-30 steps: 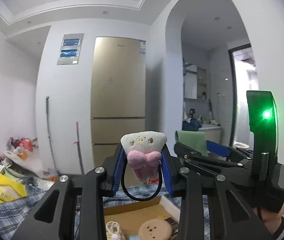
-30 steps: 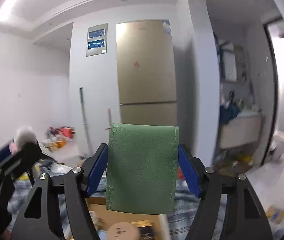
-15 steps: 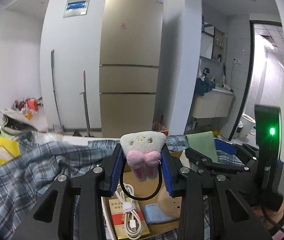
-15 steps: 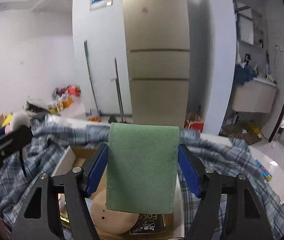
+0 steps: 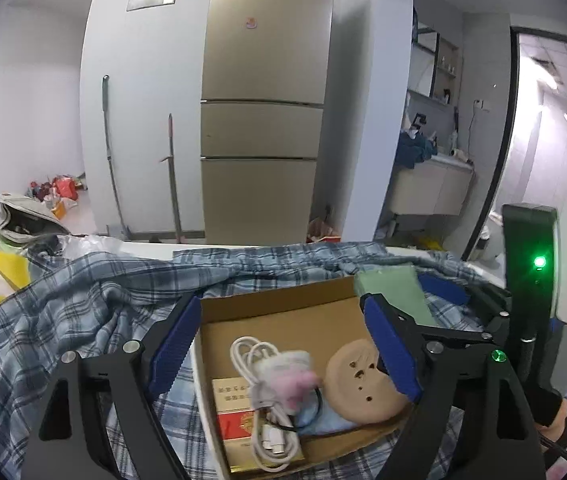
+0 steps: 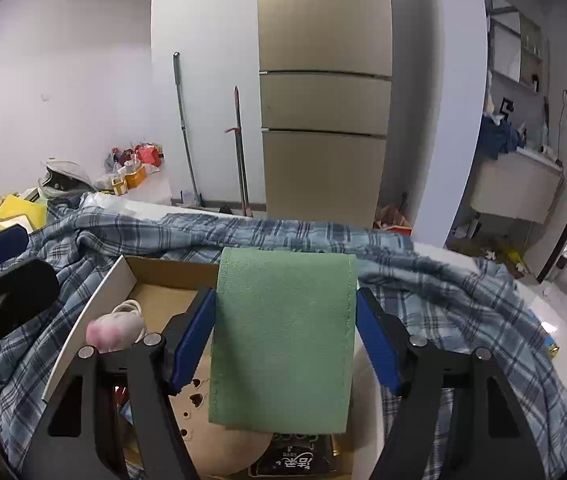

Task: Organize soft objects
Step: 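Open both tools to drop the items and raise them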

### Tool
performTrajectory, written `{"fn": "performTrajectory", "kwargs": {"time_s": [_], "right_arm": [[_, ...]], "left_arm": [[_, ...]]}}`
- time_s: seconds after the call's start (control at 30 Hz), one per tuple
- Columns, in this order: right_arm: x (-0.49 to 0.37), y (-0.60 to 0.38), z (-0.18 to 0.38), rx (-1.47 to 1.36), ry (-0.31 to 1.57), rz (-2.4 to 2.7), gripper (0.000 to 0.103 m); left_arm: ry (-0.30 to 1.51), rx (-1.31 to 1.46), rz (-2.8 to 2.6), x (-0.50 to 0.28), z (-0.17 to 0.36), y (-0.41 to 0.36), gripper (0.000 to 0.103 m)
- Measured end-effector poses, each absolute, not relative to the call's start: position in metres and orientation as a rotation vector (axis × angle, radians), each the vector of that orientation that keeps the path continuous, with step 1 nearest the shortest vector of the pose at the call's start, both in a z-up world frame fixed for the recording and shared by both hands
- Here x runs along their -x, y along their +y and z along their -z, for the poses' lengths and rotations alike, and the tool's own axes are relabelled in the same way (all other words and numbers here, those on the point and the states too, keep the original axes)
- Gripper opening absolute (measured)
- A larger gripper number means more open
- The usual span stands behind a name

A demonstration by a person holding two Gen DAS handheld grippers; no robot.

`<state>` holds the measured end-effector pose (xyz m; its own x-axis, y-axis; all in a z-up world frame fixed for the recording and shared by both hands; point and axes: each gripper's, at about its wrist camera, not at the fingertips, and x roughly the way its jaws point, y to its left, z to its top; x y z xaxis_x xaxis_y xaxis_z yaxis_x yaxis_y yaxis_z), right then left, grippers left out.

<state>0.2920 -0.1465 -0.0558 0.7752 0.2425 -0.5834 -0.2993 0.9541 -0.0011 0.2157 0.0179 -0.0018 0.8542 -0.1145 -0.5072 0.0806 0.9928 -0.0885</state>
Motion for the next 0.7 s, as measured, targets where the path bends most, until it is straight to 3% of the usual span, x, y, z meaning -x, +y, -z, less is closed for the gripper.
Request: {"fn": "performTrajectory", "kwargs": {"time_s": [0.07, 0.53, 0.7], "right_arm": [[-0.291, -0.145, 0.056, 0.105, 0.613, -0.292, 0.077], [-0.289, -0.148, 0.051, 0.116, 0.590, -0.252, 0.078], [-0.277, -0.165, 0.023, 0.052, 0.551, -0.211, 0.078]], "left_arm": [[0.527, 0.060, 0.093, -0.215, 0.002, 0.018, 0.085], [0.487, 0.061, 0.097, -0.206, -0.010, 0.016, 0.086], [0.419, 0.079, 0.112, -0.187, -0.038, 0.016, 0.085]]}}
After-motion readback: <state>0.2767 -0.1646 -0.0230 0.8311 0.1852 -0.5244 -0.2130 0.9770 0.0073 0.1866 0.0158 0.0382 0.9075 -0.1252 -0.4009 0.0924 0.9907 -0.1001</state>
